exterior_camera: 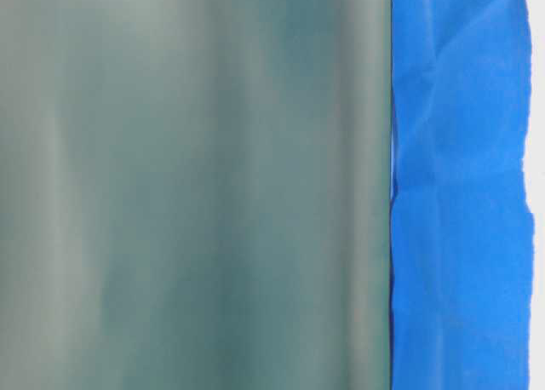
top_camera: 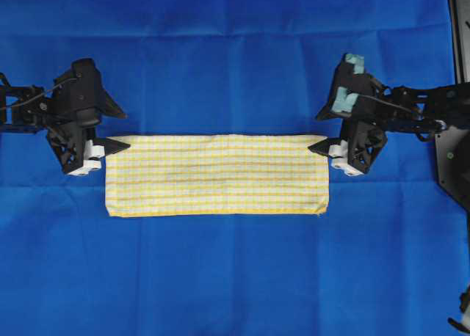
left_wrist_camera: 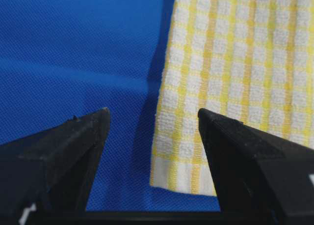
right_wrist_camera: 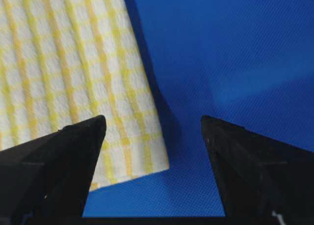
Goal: Fold the yellow towel.
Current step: 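Grasp the folded strip's top corners with both grippers, then lift the strip and swing it so the right gripper moves up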
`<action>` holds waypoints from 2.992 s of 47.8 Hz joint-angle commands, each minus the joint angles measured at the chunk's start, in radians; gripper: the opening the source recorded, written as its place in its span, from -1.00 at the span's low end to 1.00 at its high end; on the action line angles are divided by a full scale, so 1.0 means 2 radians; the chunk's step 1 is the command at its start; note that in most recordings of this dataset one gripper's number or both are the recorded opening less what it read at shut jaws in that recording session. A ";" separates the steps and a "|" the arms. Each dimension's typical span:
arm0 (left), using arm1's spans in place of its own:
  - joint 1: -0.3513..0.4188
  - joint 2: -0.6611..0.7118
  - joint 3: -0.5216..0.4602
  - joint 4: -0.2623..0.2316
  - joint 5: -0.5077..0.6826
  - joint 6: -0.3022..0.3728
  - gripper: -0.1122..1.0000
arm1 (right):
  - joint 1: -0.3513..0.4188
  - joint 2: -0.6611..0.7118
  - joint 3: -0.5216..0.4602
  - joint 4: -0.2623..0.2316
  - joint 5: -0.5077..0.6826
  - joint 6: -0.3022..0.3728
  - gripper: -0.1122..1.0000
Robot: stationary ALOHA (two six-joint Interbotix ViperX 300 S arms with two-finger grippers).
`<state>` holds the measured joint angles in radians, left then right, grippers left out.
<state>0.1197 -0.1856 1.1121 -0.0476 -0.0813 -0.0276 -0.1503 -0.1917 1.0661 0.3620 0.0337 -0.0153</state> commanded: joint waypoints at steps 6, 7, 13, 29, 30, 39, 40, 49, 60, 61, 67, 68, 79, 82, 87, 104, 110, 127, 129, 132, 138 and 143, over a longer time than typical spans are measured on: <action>0.002 0.028 -0.010 0.001 0.013 -0.004 0.38 | -0.002 0.025 -0.013 -0.002 0.014 0.000 0.60; 0.002 0.029 -0.010 0.001 0.016 -0.004 0.37 | -0.002 0.027 -0.014 -0.002 0.016 0.000 0.60; 0.002 0.033 -0.016 0.001 0.031 -0.004 0.35 | -0.002 0.028 -0.014 -0.002 0.019 0.001 0.59; 0.002 0.041 -0.035 0.000 0.089 0.002 -0.38 | -0.001 0.028 -0.015 -0.012 0.020 -0.007 -0.39; 0.002 0.042 -0.038 0.001 0.094 0.002 -0.46 | -0.002 0.028 -0.015 -0.012 0.019 -0.008 -0.50; 0.002 0.038 -0.057 0.001 0.119 0.002 -0.76 | -0.002 0.025 -0.020 -0.012 0.020 -0.005 -0.73; 0.002 0.035 -0.058 0.001 0.120 0.002 -0.76 | -0.002 0.021 -0.020 -0.012 0.022 -0.005 -0.73; 0.002 -0.006 -0.077 0.001 0.156 0.002 -0.76 | -0.002 -0.028 -0.026 -0.012 0.055 0.000 -0.73; 0.002 -0.061 -0.097 0.001 0.211 0.002 -0.76 | -0.002 -0.107 -0.033 -0.025 0.090 -0.002 -0.73; 0.002 -0.066 -0.098 0.001 0.215 0.002 -0.76 | -0.002 -0.117 -0.034 -0.028 0.093 -0.002 -0.73; 0.002 -0.098 -0.107 0.001 0.236 0.001 -0.76 | -0.002 -0.153 -0.038 -0.038 0.114 -0.002 -0.73; 0.002 -0.104 -0.108 0.001 0.239 0.000 -0.76 | -0.002 -0.157 -0.040 -0.040 0.117 -0.002 -0.73; 0.002 -0.157 -0.119 0.001 0.252 -0.001 -0.76 | -0.002 -0.193 -0.047 -0.048 0.132 -0.002 -0.73; 0.002 -0.162 -0.118 0.001 0.252 -0.001 -0.76 | -0.002 -0.197 -0.049 -0.051 0.132 -0.002 -0.73; 0.001 -0.162 -0.117 0.001 0.252 -0.002 -0.76 | -0.002 -0.196 -0.051 -0.052 0.130 -0.002 -0.73; -0.028 -0.162 -0.114 0.000 0.209 -0.026 -0.76 | -0.076 -0.160 -0.067 -0.069 0.077 -0.001 -0.73; -0.059 -0.155 -0.114 0.000 0.172 -0.035 -0.76 | -0.120 -0.134 -0.082 -0.072 0.060 -0.002 -0.73; -0.105 -0.101 -0.142 0.001 0.094 -0.037 -0.76 | -0.189 -0.046 -0.153 -0.074 0.025 -0.003 -0.73; -0.107 -0.091 -0.150 0.000 0.088 -0.037 -0.76 | -0.195 -0.038 -0.162 -0.074 0.023 -0.003 -0.73; -0.109 -0.072 -0.164 0.000 0.081 -0.037 -0.76 | -0.201 -0.025 -0.174 -0.076 0.023 -0.003 -0.73; -0.113 -0.032 -0.199 0.000 0.073 -0.036 -0.76 | -0.211 -0.004 -0.196 -0.080 0.023 -0.004 -0.73; -0.116 0.004 -0.235 0.001 0.072 -0.036 -0.76 | -0.217 0.008 -0.207 -0.084 0.023 -0.004 -0.73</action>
<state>-0.1043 -0.2102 0.7102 -0.0476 0.0736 -0.1012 -0.5752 -0.1779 0.6903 0.2010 0.0890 -0.0215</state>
